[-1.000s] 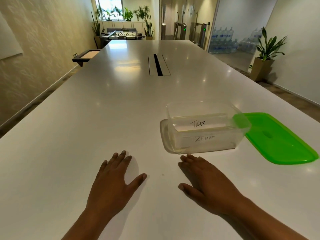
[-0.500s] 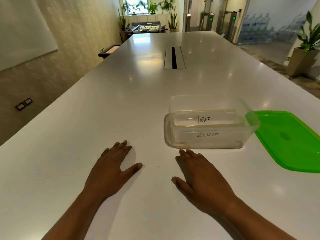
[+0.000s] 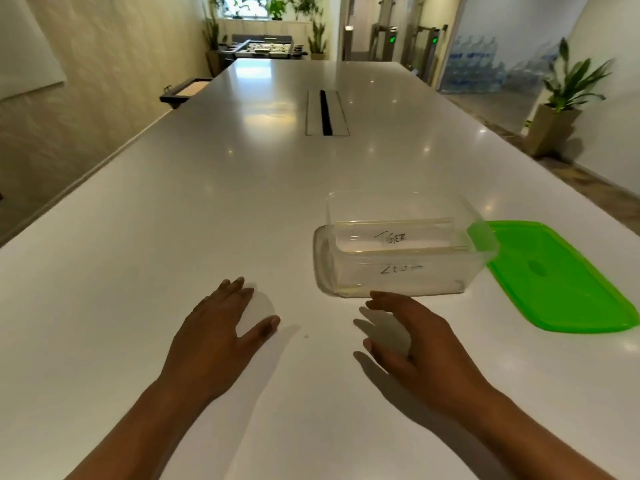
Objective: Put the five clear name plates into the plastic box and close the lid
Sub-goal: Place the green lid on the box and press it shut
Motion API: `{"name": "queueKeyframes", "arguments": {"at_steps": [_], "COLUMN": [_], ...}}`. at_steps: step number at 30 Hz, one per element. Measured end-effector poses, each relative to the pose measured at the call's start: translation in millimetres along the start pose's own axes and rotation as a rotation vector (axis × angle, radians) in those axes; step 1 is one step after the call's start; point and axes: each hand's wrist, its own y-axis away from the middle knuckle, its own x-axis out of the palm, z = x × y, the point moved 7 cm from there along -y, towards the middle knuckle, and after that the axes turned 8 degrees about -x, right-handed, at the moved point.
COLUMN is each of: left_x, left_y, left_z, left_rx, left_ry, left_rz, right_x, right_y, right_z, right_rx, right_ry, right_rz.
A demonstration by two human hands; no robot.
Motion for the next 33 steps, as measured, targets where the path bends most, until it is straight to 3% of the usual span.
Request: {"name": "queueKeyframes", "arguments": {"at_steps": [3, 6, 8, 11, 16, 20, 28, 33], "left_x": [1.3, 12.9, 22.1, 30.4, 50.0, 54.9, 51.3, 51.3], "left_y": [-5.8, -13.1, -22.4, -37.5, -48.3, -46.9, -45.1, -45.9], "left_z": [-19.1, -39.5, -50.9, -62.8, -63.3, -59.6, -62.8, -63.0], "left_rx": [0.105, 0.192, 0.209, 0.164, 0.084, 0.069, 0.052, 0.042], "left_ry": [0.145, 0.166, 0.137, 0.119, 0.018, -0.047, -0.033, -0.013], "left_rz": [-0.015, 0.020, 0.048, 0.046, 0.070, 0.047, 0.019, 0.012], "right_x": [-25.9, -59.0, -85.7, -120.2, -145.5, -137.2, -137.4, -154.9], "right_y": [4.9, 11.4, 15.5, 19.0, 36.3, 49.5, 52.3, 45.3], "right_z": [4.7, 6.1, 3.0, -21.6, -98.1, -129.8, -152.6, -148.5], "right_rx": [-0.010, 0.006, 0.025, 0.105, 0.449, 0.590, 0.556, 0.452], "right_ry": [0.089, 0.140, 0.186, 0.306, 0.441, 0.493, 0.487, 0.514], "right_rz": [-0.116, -0.343, -0.497, -0.585, -0.435, -0.241, -0.163, -0.297]}}
